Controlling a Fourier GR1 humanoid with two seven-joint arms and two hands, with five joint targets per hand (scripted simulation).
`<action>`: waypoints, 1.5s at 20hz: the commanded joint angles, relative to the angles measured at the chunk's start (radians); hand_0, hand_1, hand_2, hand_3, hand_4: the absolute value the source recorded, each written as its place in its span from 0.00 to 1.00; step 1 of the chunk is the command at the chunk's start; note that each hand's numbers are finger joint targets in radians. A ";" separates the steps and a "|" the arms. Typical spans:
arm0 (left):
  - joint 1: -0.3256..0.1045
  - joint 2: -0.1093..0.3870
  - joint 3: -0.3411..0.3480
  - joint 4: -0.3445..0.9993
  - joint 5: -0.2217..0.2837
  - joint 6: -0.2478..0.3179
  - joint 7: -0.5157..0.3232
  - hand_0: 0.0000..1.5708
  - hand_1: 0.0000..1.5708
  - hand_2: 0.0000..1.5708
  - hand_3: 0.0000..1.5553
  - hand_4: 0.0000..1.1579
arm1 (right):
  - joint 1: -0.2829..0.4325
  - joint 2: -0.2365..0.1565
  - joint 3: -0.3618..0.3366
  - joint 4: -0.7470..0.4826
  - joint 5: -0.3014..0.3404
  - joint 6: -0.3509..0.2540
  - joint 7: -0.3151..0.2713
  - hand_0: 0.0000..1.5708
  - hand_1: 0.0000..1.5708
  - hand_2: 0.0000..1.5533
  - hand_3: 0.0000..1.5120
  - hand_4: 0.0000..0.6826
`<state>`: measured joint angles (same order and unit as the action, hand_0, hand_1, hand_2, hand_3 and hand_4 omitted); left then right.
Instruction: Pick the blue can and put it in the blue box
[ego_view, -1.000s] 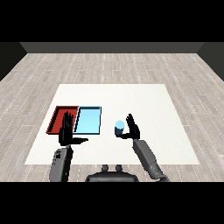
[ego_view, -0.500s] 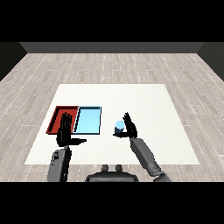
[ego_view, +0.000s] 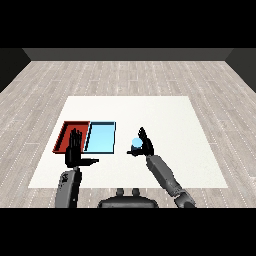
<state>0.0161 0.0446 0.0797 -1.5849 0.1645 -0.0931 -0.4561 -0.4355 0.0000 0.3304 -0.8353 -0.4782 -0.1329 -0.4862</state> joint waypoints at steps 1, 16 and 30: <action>-0.006 0.002 0.001 0.009 0.001 -0.009 -0.009 0.00 0.00 0.00 0.00 0.00 | -0.001 0.000 0.007 0.035 -0.026 0.032 -0.029 0.00 0.00 0.00 0.00 0.00; -0.049 -0.011 -0.013 -0.017 -0.008 0.039 0.051 0.00 0.00 0.00 0.00 0.00 | -0.102 0.000 0.149 0.105 -0.074 -0.234 0.028 0.99 0.99 0.95 0.96 0.97; -0.010 -0.037 -0.087 0.047 -0.085 0.039 -0.020 0.00 0.00 0.00 0.00 0.00 | -0.043 -0.001 0.100 0.007 0.045 -0.218 -0.029 0.95 0.95 0.93 0.93 0.96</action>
<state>0.0213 0.0301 0.0322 -1.5716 0.1412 -0.0868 -0.4626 -0.5123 -0.0089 0.4318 -0.8256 -0.4528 -0.3585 -0.4457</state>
